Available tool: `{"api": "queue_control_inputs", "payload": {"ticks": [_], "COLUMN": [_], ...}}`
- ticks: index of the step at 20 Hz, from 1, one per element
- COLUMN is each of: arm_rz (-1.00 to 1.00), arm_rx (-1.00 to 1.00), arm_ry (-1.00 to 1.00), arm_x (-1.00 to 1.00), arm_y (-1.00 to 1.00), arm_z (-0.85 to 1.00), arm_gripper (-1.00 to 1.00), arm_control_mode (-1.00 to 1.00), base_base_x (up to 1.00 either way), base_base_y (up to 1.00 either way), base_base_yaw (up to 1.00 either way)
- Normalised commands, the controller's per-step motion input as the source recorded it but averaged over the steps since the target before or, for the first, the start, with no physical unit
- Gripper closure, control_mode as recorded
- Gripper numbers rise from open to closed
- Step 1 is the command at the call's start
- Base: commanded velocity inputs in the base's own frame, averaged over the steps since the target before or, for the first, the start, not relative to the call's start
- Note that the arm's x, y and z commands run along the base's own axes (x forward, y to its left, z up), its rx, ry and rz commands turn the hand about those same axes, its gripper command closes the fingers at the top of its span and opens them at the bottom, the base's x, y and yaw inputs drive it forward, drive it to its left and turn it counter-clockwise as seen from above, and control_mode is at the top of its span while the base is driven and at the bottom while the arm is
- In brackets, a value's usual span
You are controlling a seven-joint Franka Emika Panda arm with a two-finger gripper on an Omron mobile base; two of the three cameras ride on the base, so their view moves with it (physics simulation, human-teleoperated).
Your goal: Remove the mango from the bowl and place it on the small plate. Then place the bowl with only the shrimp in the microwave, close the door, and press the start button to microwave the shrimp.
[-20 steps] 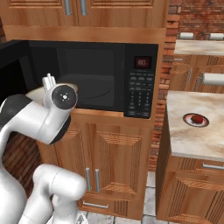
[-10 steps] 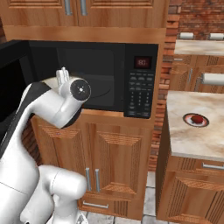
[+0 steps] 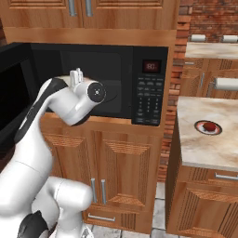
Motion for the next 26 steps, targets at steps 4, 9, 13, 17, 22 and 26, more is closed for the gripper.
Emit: {"api": "queue_control_inputs", "payload": {"ticks": [4, 9, 13, 17, 22, 26], "arm_rz": [0.00, 0.00, 0.00, 0.00, 0.00, 0.00], "arm_rx": [0.03, 0.00, 0.00, 0.00, 0.00, 0.00], "arm_ry": [0.00, 0.00, 0.00, 0.00, 0.00, 0.01], "arm_x": [0.55, 0.48, 0.44, 0.44, 0.49, 0.47], "arm_y": [0.00, 0.00, 0.00, 0.00, 0.01, 0.01], "arm_z": [-0.05, -0.25, -0.17, -0.04, -0.05, -0.20], "arm_gripper": [1.00, 1.00, 1.00, 1.00, 1.00, 1.00], "arm_control_mode": [-1.00, -1.00, -1.00, -1.00, -1.00, -1.00], "base_base_x": [0.00, 0.00, 0.00, 0.00, 0.00, 0.00], "base_base_y": [0.00, 0.00, 0.00, 0.00, 0.00, 0.00], "base_base_yaw": [0.00, 0.00, 0.00, 0.00, 0.00, 0.00]}}
